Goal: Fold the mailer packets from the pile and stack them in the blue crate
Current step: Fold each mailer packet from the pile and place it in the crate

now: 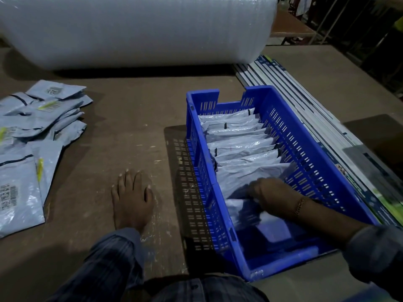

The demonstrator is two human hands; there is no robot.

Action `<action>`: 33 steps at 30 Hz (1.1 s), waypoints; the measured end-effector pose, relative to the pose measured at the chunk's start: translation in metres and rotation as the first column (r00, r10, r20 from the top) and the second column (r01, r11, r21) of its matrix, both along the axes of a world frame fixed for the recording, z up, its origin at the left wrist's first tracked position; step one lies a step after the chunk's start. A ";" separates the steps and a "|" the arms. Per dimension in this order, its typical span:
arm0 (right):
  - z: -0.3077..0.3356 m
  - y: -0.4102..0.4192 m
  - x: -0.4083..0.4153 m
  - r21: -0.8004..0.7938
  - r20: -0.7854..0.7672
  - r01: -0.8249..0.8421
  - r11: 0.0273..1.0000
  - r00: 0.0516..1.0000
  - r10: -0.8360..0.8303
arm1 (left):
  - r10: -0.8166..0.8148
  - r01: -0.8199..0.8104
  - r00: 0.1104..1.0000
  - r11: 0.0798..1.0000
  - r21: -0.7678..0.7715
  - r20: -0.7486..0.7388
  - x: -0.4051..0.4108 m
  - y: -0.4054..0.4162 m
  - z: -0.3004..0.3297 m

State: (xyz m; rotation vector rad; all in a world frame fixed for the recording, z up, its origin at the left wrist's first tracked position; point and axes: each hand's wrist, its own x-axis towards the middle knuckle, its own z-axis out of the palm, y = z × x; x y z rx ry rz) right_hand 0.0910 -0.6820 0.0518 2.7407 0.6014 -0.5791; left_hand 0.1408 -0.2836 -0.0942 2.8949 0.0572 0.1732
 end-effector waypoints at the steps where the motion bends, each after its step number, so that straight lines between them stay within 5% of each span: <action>1: 0.004 -0.004 0.005 0.035 0.126 -0.013 0.999 0.992 0.009 | -0.001 0.001 1.000 1.000 0.004 -0.001 0.000 0.000 0.000; 3: 0.009 -0.011 0.010 0.059 0.303 -0.042 0.997 0.953 0.022 | -0.004 0.004 1.000 1.000 0.009 -0.004 0.001 0.001 -0.001; 7: 0.009 -0.015 0.011 0.070 0.425 -0.053 0.996 0.905 0.018 | -0.004 0.004 1.000 1.000 -0.001 0.010 0.002 0.001 -0.001; 23: 0.018 0.008 0.004 0.118 0.362 0.176 0.977 0.909 -0.208 | -0.006 0.006 1.000 1.000 0.008 0.016 0.002 0.002 -0.004; 33: 0.089 0.096 0.002 0.461 0.419 0.156 0.874 0.830 -0.369 | -0.094 0.093 0.995 0.995 -0.037 -0.027 0.000 0.021 -0.009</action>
